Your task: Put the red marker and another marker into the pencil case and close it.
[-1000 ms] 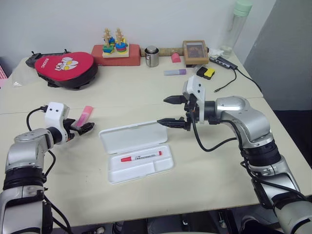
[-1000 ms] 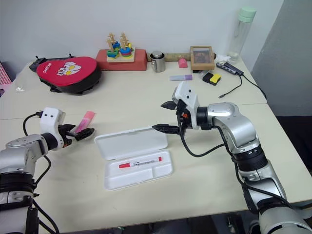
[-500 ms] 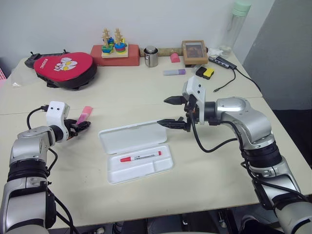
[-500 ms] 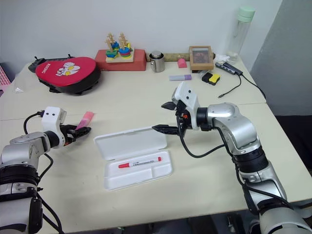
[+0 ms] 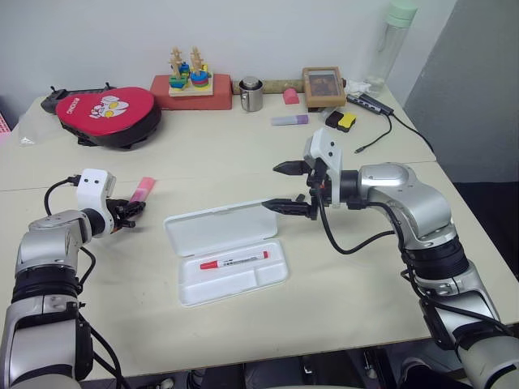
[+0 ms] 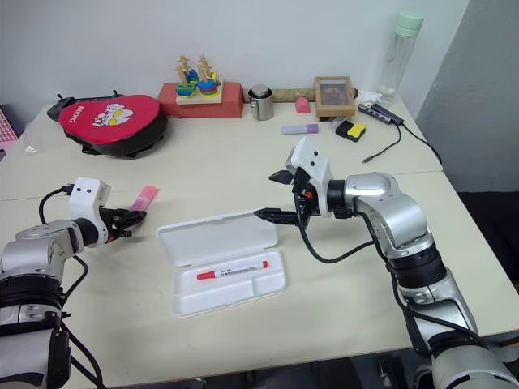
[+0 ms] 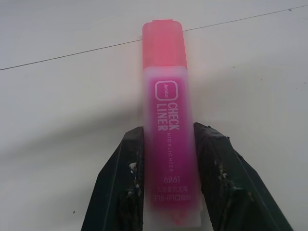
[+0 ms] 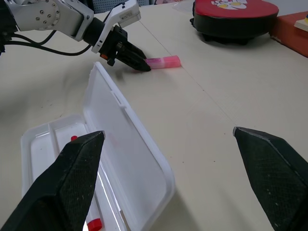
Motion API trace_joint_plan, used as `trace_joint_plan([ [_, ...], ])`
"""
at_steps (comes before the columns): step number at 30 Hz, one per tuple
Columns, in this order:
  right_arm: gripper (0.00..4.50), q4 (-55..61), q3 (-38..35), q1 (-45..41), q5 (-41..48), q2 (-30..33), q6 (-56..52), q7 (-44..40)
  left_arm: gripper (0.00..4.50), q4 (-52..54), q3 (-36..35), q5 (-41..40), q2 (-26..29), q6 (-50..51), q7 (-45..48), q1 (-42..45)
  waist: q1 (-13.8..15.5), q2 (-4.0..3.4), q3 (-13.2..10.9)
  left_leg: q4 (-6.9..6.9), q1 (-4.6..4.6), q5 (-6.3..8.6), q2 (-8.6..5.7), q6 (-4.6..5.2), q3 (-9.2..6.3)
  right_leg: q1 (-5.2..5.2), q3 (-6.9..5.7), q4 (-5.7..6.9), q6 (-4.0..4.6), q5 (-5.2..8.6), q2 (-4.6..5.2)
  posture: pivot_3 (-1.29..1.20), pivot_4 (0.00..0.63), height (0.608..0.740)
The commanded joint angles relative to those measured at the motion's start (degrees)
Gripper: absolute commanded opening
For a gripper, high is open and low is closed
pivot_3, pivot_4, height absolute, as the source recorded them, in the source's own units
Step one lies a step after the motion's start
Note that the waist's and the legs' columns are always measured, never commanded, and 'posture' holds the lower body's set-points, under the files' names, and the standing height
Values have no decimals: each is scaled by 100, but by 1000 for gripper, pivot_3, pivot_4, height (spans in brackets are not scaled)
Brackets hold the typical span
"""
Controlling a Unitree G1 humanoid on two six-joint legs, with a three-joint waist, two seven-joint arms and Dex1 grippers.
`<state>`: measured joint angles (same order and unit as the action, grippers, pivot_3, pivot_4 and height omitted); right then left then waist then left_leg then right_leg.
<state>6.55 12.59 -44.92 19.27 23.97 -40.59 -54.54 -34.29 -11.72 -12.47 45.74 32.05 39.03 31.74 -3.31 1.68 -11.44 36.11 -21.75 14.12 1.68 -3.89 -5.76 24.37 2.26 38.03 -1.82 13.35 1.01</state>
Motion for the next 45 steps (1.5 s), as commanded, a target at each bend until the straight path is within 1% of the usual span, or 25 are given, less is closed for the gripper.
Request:
trace_joint_plan([
  [1, 4500, 247, -56, -10, 112, 60, 48, -45, 1202, 261, -14, 10, 78, 74, 76, -225, -2, 0, 0, 0, 0, 0, 0, 0, 1, 0, 1, 0, 0, 0, 0, 0, 150, 740],
  [6, 4500, 265, -82, -32, 140, 64, 28, -57, 1202, 595, -232, 28, 120, -97, -219, -324, -5, 0, 0, 0, 1, 0, 0, 0, 1, 0, 1, 1, 0, 0, 0, 0, 150, 740],
  [12, 4500, 274, -102, -11, 153, 125, 56, -94, 1202, 1542, -530, -137, 286, -18, -281, -533, 3, 0, 0, 0, -3, 0, 1, 0, -4, 0, -2, -2, 0, 0, 0, 0, 150, 740],
  [15, 4500, 264, -120, -1, 164, 184, 64, -134, 1202, 2457, -701, -371, 517, 324, -67, -668, 3, 0, 0, 0, -4, 0, 0, 0, -3, 0, -2, -3, 0, 0, 1, 0, 150, 740],
  [18, 4500, 250, -144, -24, 194, 291, 59, -225, 1202, 3355, -723, -558, 764, 486, 193, -802, 9, 1, -1, -1, -6, 0, 0, 0, -3, 0, -3, -6, -3, 2, 2, 0, 150, 740],
  [20, 4500, 227, -138, -34, 199, 418, 75, -348, 1202, 3986, -760, -835, 879, 649, 436, -861, 12, 1, -1, -1, -7, 0, 0, 0, -2, 0, -2, -7, -5, 3, 2, 0, 150, 740],
  [23, 4500, 174, -115, -34, 174, 539, 100, -446, 1202, 4531, -803, -1152, 977, 864, 661, -894, 5, 1, -1, -1, -3, 0, -1, 0, 2, -1, 1, -7, -11, 7, 2, 0, 150, 740],
  [24, 4500, 128, -88, -41, 136, 614, 125, -490, 1202, 4766, -732, -1184, 1066, 897, 739, -893, 4, 1, -1, -1, -3, 0, -1, 0, 2, -1, 2, -6, -23, 14, 2, 0, 150, 740],
  [27, 4500, 52, -79, -60, 130, 744, 137, -597, 1202, 5335, -617, -1524, 1173, 1118, 980, -812, 2, 1, -1, -1, -3, 0, 0, 0, 1, -1, 2, -6, -24, 15, 0, 0, 150, 740],
  [30, 4500, 20, -62, -70, 141, 789, 165, -651, 1202, 5596, -590, -1767, 1240, 1290, 1119, -808, -9, 0, -2, -1, 0, 0, 0, 0, 6, -1, 7, -5, -25, 15, 0, 0, 150, 740],
  [33, 4500, 32, -47, -52, 123, 915, 191, -791, 1202, 6290, -506, -2136, 1571, 1400, 1784, -1353, -27, -2, -3, -1, -1, 0, 2, 0, 5, 0, 6, -6, -25, 15, -2, 0, 150, 740],
  [36, 4500, 40, -31, -41, 117, 973, 219, -851, 1202, 6577, -481, -2275, 1795, 1362, 2154, -1792, -17, -3, -4, -2, -2, 0, 1, 0, 11, 0, 10, -9, -29, 18, 0, 0, 150, 740],
  [40, 4500, 125, 5, 35, 141, 1112, 222, -1042, 1202, 6541, -414, -1972, 2062, 950, 2537, -2452, -12, -5, -5, -2, 1, 0, 1, 0, 10, 0, 9, -7, -27, 19, -1, 0, 150, 740],
  [42, 4500, 143, 47, 94, 106, 1216, 284, -1156, 1202, 6645, -405, -2142, 2053, 968, 2656, -2595, -5, -5, -5, -1, 1, 0, 1, 0, 11, 0, 10, -7, -27, 19, -1, 0, 150, 740],
  [45, 4500, 128, 69, 123, 63, 1259, 332, -1181, 1202, 6752, -244, -1899, 2155, 649, 2824, -2881, -1, -4, -5, 1, 0, 0, 1, 0, 13, -1, 11, -9, -27, 19, -1, 0, 150, 740],
])
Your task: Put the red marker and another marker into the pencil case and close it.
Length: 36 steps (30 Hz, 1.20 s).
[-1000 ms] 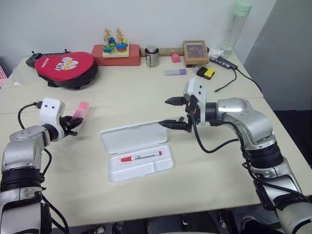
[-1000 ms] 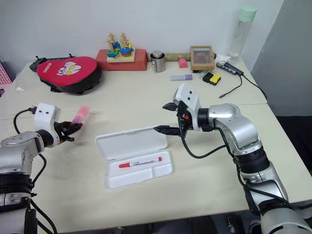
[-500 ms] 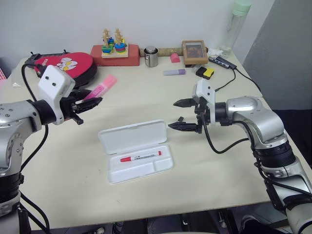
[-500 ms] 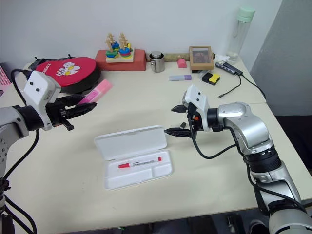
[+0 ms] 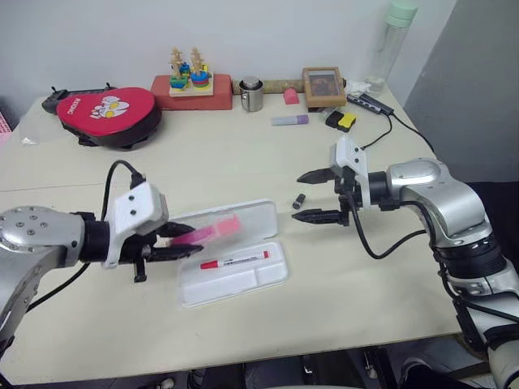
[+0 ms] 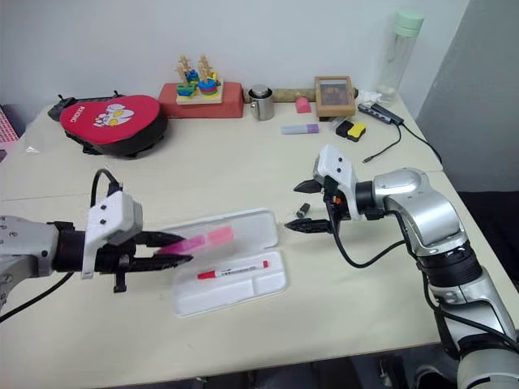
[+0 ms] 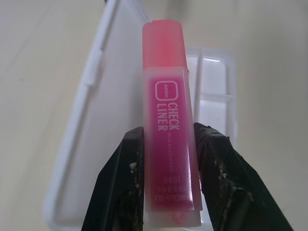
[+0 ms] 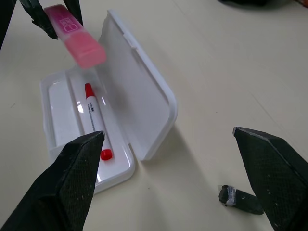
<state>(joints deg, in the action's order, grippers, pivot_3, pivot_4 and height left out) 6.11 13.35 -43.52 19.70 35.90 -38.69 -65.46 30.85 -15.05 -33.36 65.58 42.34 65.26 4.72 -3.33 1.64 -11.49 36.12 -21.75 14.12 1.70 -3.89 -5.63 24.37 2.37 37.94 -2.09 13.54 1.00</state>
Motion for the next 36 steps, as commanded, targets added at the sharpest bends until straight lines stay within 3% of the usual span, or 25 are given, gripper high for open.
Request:
trace_joint_plan([
  [1, 4500, 175, -12, -14, 19, 63, 144, -92, 1202, 261, 147, 263, 188, -452, 230, -263, 2, 0, 0, 0, 0, 0, 0, 0, 2, 0, 1, 0, 0, 0, 0, 0, 150, 740],
  [15, 4500, 158, 32, 24, -11, 14, 149, -71, 1202, 257, 1419, 1423, 42, -1448, 48, -568, 7, -1, 0, -1, 1, 0, 0, 0, 4, 0, 2, -1, 0, 0, 0, 0, 150, 740],
  [32, 4500, 202, 20, 61, -8, -7, 137, -22, 1202, 41, 1711, 1667, -213, -1397, -93, -374, 8, -1, 0, -1, 0, 0, 0, 0, 2, 0, 2, 0, 0, 0, 0, 0, 150, 740],
  [34, 4500, 203, 20, 62, -9, -5, 136, -22, 1900, 40, 1708, 1615, -220, -1375, -51, -383, 8, -1, 0, -1, 0, 0, 0, 0, 3, 0, 2, 0, 0, 0, 0, 0, 150, 740],
  [36, 4500, 196, 20, 61, -12, -3, 138, -21, 2255, 37, 1710, 1588, -220, -1372, -11, -387, 7, -1, 0, 0, 0, 0, 0, 0, 2, 0, 2, 0, 0, 0, 0, 0, 150, 740],
])
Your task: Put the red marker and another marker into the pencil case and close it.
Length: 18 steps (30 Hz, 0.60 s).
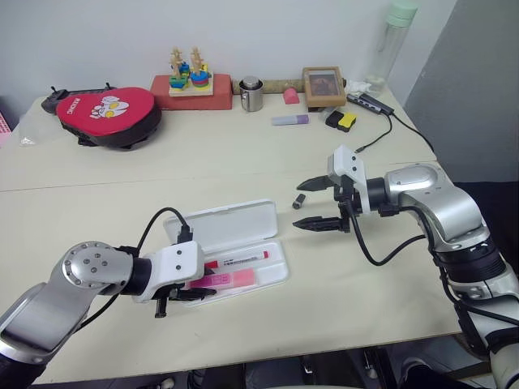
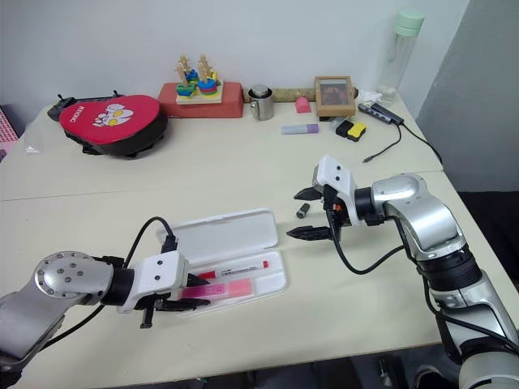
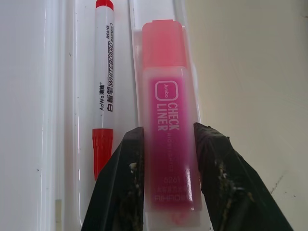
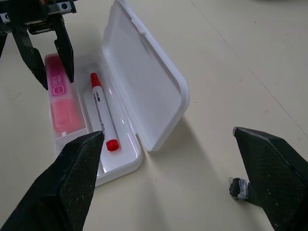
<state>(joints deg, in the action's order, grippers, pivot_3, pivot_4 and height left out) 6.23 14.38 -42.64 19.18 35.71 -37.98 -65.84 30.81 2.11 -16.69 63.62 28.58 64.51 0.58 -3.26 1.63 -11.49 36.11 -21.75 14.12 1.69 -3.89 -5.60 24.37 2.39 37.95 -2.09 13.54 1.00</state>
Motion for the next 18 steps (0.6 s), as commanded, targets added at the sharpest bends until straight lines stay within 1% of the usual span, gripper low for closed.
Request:
trace_joint_plan([
  [1, 4500, 177, -81, -28, 35, 19, 74, 14, 2432, 33, 1, -65, -24, -3, 62, 29, 0, 0, 0, 0, 0, 0, 0, 0, 0, 0, 0, 0, 0, 0, 0, 0, 150, 740],
  [5, 4500, 196, -87, -27, 46, 20, 56, 18, 3338, 0, -48, -23, -2, -49, 53, 10, 0, 0, 0, 0, 0, 0, 0, 0, -1, 0, 0, 1, 0, 0, 0, 0, 150, 740],
  [10, 4500, 204, -95, -20, 51, 28, 54, 17, 4309, 33, -366, -356, 20, 149, 123, 56, 0, 0, 0, 0, 0, 0, 0, 0, -1, 0, 0, 1, 0, 0, 0, 0, 150, 740],
  [11, 4500, 216, -99, -15, 55, 32, 49, 17, 4426, 46, -378, -363, 21, 160, 125, 47, 0, 0, 0, 0, 0, 0, 0, 0, -1, 0, 0, 1, 0, 0, 0, 0, 150, 740],
  [12, 4500, 225, -107, -9, 59, 40, 43, 19, 4426, 72, -457, -447, 7, 237, 112, 68, -1, 0, 0, 0, 0, 0, 0, 0, 0, 0, 0, 1, 0, 0, 0, 0, 150, 740],
  [16, 4500, -25, -110, -43, -169, 42, 85, 273, 4426, 211, -1431, -1680, 28, 1219, 161, 384, -1, 0, 0, 1, -1, 0, 0, 0, -4, 0, -3, 2, 0, 0, 0, 0, 150, 740],
  [18, 4500, -116, -99, -49, -247, 20, 122, 380, 4426, 307, -1631, -2008, 70, 1528, 142, 408, -3, 1, 0, 2, -1, 0, 0, 0, -4, 0, -4, 3, 0, 0, 0, 0, 150, 740],
])
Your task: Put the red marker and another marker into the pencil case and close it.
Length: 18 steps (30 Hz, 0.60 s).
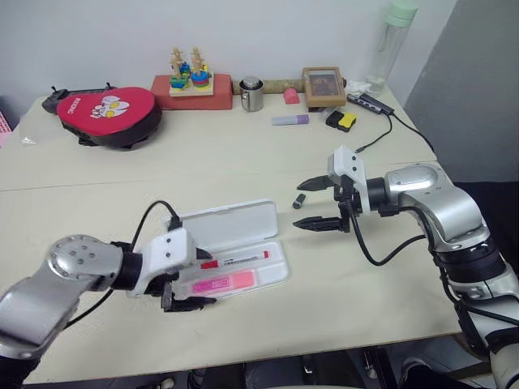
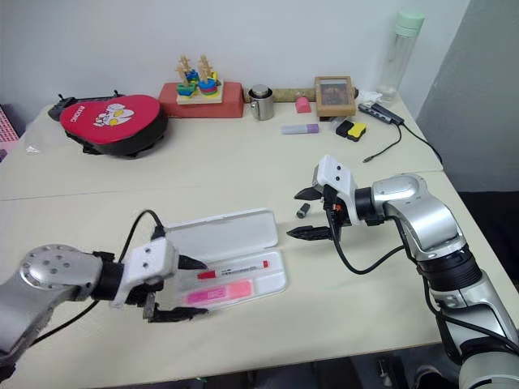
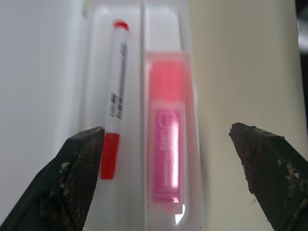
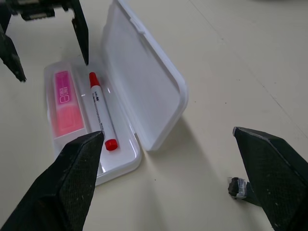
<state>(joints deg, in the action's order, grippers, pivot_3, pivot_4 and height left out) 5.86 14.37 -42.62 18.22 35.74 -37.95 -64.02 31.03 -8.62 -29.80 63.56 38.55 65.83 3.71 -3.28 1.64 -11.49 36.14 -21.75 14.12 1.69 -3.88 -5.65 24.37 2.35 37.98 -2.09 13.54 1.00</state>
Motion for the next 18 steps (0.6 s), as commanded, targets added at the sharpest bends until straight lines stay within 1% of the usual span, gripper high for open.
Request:
trace_joint_plan([
  [1, 4500, -97, -99, -49, -169, 12, 131, 216, 4426, 325, -606, -787, 87, 629, -14, 101, -1, -1, 0, 0, 1, 0, 0, 0, 3, -1, 3, -1, 0, 0, 0, 0, 150, 740],
  [4, 4500, -453, -131, -129, -391, -182, 256, 605, 4426, 502, -1034, -1130, 222, 959, -45, 105, -10, 0, 0, 0, 1, 0, 0, 0, 5, -1, 4, -3, -1, 0, 1, 0, 150, 740],
  [6, 4500, -722, -133, -202, -567, -286, 364, 852, 4426, 492, -1247, -1210, 309, 1076, -129, 226, -22, -1, 0, -1, 1, 0, 1, 0, 2, 0, 3, 0, 0, 0, -1, 0, 150, 740],
  [10, 4500, -1130, -176, -311, -738, -431, 490, 1098, 4426, 446, -1343, -1180, 372, 1207, -474, 498, -13, -4, -2, 0, 4, 0, 0, 0, 1, 0, 3, 3, 1, -1, -2, 0, 150, 740],
  [14, 4500, -1388, -149, -344, -864, -514, 589, 1178, 4426, 565, -1367, -1181, 361, 1260, -692, 588, -12, -4, -3, -1, 3, 0, 0, 0, 4, -2, 5, -1, 0, -1, -1, 0, 150, 740],
  [18, 4500, -1587, -81, -248, -983, -612, 688, 1279, 4426, 713, -1581, -1288, 320, 1441, -983, 607, -11, -4, -3, -3, 2, 0, 0, 0, 3, -1, 4, -2, 1, -1, -1, 0, 150, 740],
])
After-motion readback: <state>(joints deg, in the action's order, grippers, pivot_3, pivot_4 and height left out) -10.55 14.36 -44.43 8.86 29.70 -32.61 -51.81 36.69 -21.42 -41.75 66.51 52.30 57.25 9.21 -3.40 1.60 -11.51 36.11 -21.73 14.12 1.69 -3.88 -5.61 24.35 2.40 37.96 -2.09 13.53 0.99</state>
